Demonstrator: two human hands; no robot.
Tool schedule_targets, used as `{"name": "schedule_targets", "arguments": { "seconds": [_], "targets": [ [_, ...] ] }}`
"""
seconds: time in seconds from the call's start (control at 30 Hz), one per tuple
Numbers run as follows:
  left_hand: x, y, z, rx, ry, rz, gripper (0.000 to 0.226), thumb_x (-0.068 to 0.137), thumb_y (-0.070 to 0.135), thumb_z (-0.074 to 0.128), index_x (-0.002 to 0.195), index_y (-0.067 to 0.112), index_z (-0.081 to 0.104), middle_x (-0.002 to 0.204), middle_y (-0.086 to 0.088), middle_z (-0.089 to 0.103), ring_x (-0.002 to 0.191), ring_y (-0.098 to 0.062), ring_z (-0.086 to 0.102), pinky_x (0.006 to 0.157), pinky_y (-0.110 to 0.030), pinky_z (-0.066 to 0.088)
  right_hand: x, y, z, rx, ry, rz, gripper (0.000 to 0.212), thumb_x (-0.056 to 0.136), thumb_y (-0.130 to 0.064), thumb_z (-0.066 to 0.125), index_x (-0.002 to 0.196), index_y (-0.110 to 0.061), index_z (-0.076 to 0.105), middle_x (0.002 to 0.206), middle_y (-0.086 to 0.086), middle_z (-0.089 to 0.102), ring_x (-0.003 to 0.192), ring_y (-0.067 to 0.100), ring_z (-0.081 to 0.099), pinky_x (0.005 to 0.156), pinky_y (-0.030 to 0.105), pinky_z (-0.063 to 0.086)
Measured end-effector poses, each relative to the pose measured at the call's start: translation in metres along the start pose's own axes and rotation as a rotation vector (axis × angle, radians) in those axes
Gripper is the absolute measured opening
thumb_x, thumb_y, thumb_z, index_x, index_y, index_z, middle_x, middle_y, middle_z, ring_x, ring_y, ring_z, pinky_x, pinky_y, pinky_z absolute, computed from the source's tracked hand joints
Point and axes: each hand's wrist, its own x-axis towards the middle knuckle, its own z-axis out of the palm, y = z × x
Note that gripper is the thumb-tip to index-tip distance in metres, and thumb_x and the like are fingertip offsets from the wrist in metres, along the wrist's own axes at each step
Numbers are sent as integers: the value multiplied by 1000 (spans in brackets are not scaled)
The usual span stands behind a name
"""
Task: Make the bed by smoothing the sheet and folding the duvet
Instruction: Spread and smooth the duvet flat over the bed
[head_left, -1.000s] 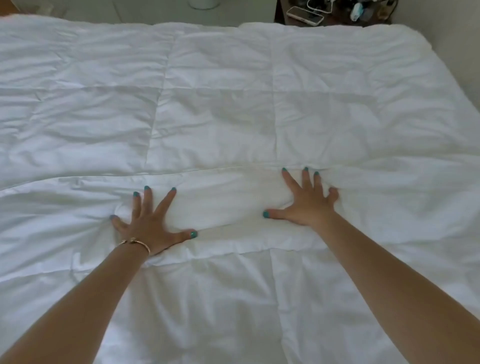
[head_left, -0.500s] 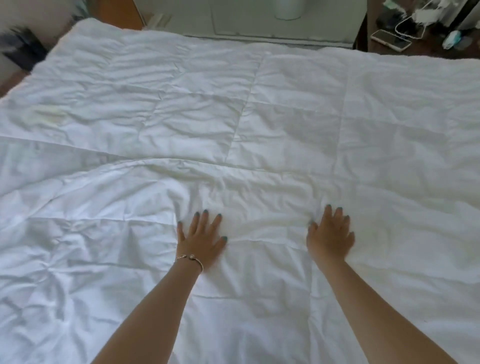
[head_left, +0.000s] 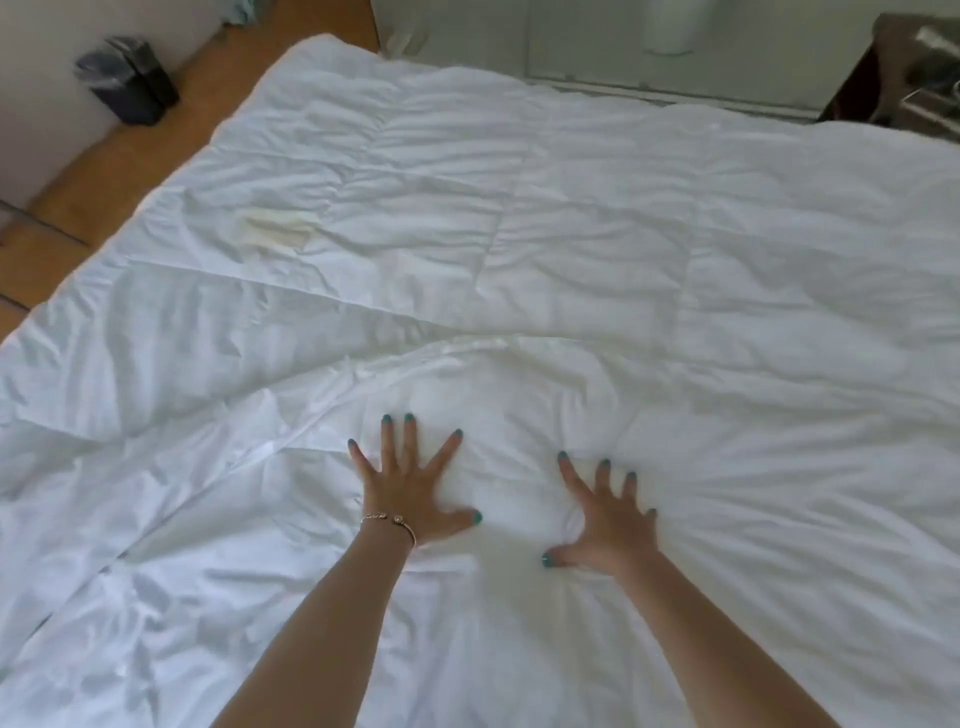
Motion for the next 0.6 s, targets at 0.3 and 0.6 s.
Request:
{"name": "schedule_targets", "arguments": {
  "seconds": [0.3, 0.6],
  "targets": [
    [51, -24, 48, -48, -22, 143, 116, 50, 102, 14, 131, 43, -44, 146, -18, -43, 134, -41, -39, 101, -73, -12, 39, -34, 29, -256, 25, 273, 153, 48, -70, 81, 128, -45, -48, 155, 10, -29, 142, 45, -19, 108, 71, 10],
    [58, -15, 43, -5, -173, 110, 123, 51, 102, 16, 124, 32, -54, 134, -23, -55, 126, -44, -47, 101, -74, -13, 40, -29, 22, -148, -3, 260, 152, 49, -63, 84, 126, -51, -46, 154, 9, -34, 140, 42, -29, 107, 74, 2]
  ]
}}
